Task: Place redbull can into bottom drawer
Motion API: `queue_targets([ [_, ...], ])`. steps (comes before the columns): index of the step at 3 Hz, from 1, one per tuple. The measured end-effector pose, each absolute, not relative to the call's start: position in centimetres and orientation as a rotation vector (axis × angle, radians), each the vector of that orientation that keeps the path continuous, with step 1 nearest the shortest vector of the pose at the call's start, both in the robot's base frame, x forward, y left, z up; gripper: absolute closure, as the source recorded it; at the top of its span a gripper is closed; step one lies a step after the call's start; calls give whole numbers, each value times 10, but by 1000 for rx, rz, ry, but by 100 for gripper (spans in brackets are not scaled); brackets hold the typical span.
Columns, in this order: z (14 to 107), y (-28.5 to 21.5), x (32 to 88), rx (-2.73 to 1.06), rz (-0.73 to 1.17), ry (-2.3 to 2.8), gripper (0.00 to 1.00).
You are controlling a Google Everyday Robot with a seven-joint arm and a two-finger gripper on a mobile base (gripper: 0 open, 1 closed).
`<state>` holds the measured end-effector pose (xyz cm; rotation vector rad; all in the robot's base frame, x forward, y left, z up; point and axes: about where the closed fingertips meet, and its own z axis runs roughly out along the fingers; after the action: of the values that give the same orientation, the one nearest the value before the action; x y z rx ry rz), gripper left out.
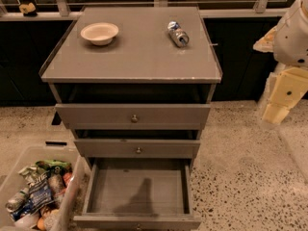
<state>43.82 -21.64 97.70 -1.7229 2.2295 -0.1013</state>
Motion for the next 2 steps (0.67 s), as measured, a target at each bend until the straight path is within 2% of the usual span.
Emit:
queue_targets([
  [2, 978, -215, 447, -1735, -85, 2206, 0],
])
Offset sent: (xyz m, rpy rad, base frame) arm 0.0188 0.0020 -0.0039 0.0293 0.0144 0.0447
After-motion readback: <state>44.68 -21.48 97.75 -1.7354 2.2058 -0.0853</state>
